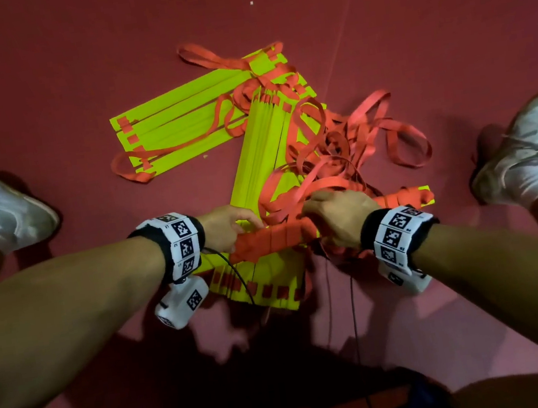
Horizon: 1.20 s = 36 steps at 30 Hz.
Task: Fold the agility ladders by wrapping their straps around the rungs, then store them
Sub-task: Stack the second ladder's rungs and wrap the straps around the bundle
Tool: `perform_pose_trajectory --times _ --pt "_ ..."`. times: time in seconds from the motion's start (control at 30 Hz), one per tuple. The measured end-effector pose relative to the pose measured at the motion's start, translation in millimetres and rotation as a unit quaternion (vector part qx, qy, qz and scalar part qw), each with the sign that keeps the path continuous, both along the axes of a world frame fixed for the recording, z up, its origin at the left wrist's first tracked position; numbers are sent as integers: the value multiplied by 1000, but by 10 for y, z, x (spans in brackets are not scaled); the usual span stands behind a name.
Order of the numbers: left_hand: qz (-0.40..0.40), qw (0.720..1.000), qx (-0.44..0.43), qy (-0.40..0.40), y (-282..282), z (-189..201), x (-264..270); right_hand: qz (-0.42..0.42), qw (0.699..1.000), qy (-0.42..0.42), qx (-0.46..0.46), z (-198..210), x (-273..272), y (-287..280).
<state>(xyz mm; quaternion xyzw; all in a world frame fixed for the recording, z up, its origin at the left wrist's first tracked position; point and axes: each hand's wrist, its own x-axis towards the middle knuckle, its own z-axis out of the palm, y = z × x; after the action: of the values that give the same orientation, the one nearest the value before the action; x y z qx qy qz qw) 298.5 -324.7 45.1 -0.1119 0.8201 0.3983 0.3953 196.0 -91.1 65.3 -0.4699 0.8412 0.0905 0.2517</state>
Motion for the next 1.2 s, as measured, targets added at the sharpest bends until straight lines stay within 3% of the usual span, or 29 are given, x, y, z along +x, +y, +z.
perform_pose_trajectory --times 0.43,0.57,0.8,0.93,1.03,1.2 --pt "-128 992 -5 -15 88 -427 609 57 993 -104 10 -612 726 303" --pt "-134 991 25 -12 168 -558 768 81 988 -132 0 -817 865 369" --pt "-119 992 29 -43 328 -796 999 114 981 -144 68 -1018 1064 443" --pt "-145 989 -23 -20 380 -830 1031 119 979 -138 89 -993 1137 451" --pt "-129 991 7 -34 385 -899 1065 110 983 -133 64 -982 1193 453" --pt "-129 991 -13 -18 418 -977 1104 112 983 -126 71 -1025 1244 449"
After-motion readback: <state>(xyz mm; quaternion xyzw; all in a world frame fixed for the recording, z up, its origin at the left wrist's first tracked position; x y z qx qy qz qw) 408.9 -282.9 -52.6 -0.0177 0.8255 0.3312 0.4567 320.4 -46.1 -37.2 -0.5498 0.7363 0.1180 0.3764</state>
